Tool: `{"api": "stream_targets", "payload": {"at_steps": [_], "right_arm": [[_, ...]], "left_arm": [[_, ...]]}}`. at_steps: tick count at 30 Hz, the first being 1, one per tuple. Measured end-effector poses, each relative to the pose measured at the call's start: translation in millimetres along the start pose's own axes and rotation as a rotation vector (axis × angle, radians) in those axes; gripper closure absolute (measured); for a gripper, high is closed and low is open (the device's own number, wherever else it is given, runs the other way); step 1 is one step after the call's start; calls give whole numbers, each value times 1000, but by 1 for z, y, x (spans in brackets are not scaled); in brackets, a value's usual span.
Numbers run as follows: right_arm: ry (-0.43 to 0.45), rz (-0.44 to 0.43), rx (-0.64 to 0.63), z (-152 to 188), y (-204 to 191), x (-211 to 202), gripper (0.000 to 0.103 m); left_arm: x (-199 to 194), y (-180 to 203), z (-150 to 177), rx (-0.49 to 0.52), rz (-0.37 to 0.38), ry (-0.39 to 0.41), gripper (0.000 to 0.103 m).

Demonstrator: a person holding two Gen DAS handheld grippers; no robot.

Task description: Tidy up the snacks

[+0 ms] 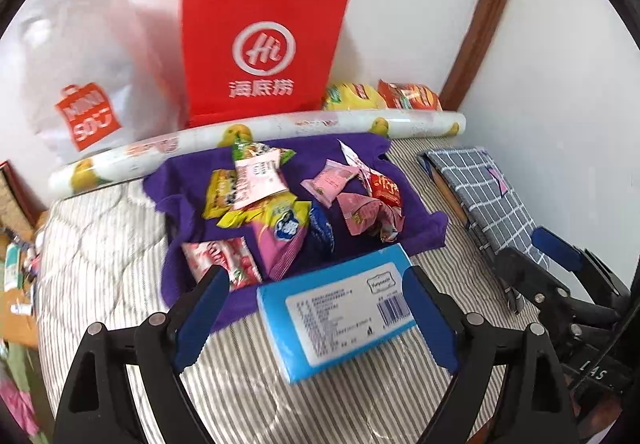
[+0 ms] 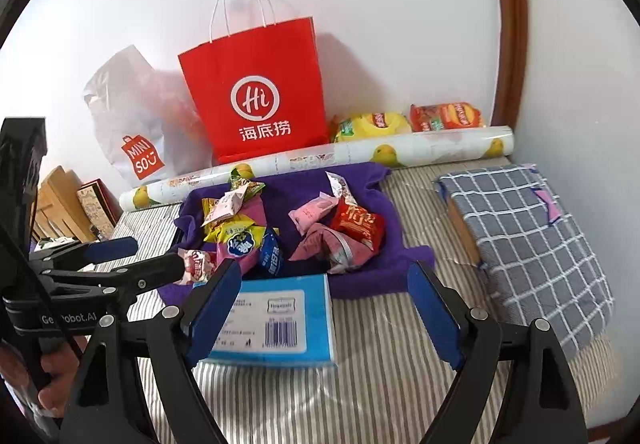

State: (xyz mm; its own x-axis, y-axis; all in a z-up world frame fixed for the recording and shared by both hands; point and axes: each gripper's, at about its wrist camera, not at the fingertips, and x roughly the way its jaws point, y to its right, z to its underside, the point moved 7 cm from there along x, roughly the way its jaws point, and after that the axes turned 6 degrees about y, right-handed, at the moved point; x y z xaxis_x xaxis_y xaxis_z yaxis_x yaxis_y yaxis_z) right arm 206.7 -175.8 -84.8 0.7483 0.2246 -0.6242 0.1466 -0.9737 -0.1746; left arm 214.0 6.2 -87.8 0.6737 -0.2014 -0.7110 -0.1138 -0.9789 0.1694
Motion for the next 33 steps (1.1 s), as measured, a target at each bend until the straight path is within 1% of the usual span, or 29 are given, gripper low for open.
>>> {"api": "stream_targets", "payload": {"at_steps": [2, 5, 8, 10, 13, 15, 19, 21, 23, 28, 33], "right_arm": [[1, -7, 13, 4, 2, -11, 18], [4, 0, 27, 11, 5, -26, 18], [6, 39, 18, 19, 8, -41, 10], [9, 58, 16, 25, 10, -51, 10], [10, 60, 12, 32, 10, -63, 9], [15, 71, 6, 36, 11, -72, 7], [38, 80, 7, 40, 15, -93, 5], [46, 79, 13, 41, 18, -104, 0], [64, 84, 16, 41, 21, -114, 0], [83, 73, 41, 42, 26, -129, 0], [118, 69, 35, 42, 28, -140, 0]], "left_arm": [[-13, 0, 5, -4, -34, 29, 15], [-33, 4, 13, -8, -51, 64, 15], [-49, 11, 22, -2, -63, 91, 12], [-59, 14, 28, 3, -88, 113, 12], [-70, 17, 38, 3, -133, 127, 12], [-78, 20, 44, 4, -148, 137, 12], [-92, 28, 55, -3, -132, 145, 11], [-99, 31, 58, -8, -133, 151, 10], [-106, 33, 62, -13, -134, 161, 8], [-115, 37, 66, -13, -144, 172, 8], [-121, 43, 68, -11, -151, 185, 8]]}}
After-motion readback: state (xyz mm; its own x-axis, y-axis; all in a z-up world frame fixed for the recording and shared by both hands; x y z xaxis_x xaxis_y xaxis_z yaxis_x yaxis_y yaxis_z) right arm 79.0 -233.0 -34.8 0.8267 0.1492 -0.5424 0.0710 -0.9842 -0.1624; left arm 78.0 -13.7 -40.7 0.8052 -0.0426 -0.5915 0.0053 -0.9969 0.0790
